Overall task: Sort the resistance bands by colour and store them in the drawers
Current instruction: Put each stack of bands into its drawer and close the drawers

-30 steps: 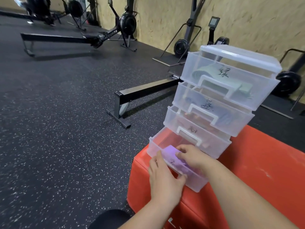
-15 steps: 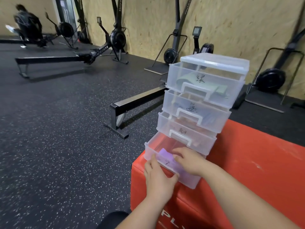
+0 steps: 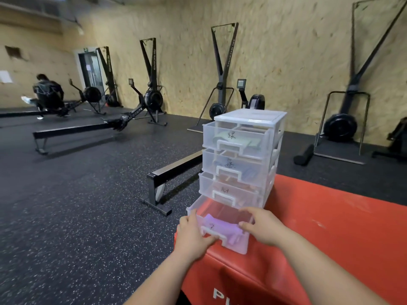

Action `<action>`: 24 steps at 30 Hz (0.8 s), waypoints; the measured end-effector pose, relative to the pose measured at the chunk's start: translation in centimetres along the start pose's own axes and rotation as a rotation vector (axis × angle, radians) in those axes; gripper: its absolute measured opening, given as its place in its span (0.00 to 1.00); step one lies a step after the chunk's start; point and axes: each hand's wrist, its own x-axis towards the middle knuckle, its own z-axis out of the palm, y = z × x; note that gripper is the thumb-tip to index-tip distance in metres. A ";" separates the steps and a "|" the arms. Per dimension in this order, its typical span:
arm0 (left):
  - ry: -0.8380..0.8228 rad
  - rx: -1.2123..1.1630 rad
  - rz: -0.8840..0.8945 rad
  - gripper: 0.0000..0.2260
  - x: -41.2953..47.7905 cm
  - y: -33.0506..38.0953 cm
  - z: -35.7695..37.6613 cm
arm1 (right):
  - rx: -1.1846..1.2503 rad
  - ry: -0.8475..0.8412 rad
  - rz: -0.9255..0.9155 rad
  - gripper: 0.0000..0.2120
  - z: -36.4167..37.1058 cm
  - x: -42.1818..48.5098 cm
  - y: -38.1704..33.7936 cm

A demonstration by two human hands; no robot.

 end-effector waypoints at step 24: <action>-0.062 -0.398 0.324 0.54 21.4 11.8 -11.5 | 0.328 0.603 0.030 0.60 -13.2 10.7 -1.8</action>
